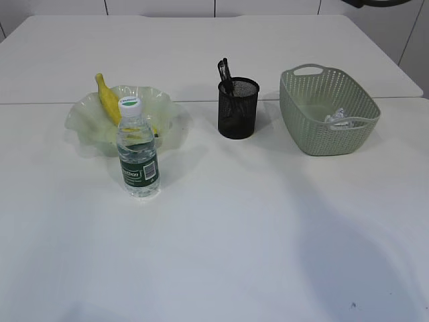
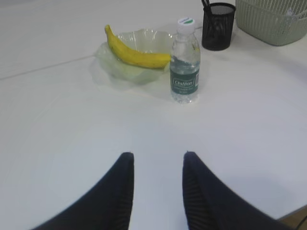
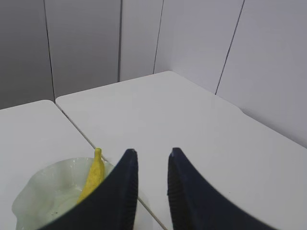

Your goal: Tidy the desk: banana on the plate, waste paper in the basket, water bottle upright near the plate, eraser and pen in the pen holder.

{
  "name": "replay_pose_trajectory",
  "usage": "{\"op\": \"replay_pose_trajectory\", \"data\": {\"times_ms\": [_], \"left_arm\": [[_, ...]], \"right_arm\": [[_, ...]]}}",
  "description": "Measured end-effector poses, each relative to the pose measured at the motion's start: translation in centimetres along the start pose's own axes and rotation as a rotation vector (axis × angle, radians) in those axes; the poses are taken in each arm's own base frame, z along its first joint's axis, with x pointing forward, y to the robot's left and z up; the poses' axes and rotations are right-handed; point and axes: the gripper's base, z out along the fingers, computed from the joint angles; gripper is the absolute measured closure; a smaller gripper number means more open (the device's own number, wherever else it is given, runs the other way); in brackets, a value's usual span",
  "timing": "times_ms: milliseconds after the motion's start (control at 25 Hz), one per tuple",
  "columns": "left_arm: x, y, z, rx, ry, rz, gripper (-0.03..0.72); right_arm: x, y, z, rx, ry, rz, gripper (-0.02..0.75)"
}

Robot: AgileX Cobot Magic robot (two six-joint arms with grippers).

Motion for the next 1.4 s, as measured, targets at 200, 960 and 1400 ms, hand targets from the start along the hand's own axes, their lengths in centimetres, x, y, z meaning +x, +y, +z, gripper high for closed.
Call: {"op": "replay_pose_trajectory", "data": {"times_ms": [200,960,1400], "left_arm": [[0.9,0.0,-0.3,-0.011,0.081,-0.020,0.449],[1.6,0.8,-0.2,-0.099,0.127,-0.066,0.449],[1.6,0.8,-0.2,-0.099,0.126,-0.068,0.449]], "right_arm": [[-0.8,0.1,-0.5,0.003,-0.014,-0.011,0.571],[-1.0,-0.3,-1.3,0.034,-0.014,-0.004,0.571],[1.9,-1.7,-1.6,0.118,0.050,0.073,0.571]]}}
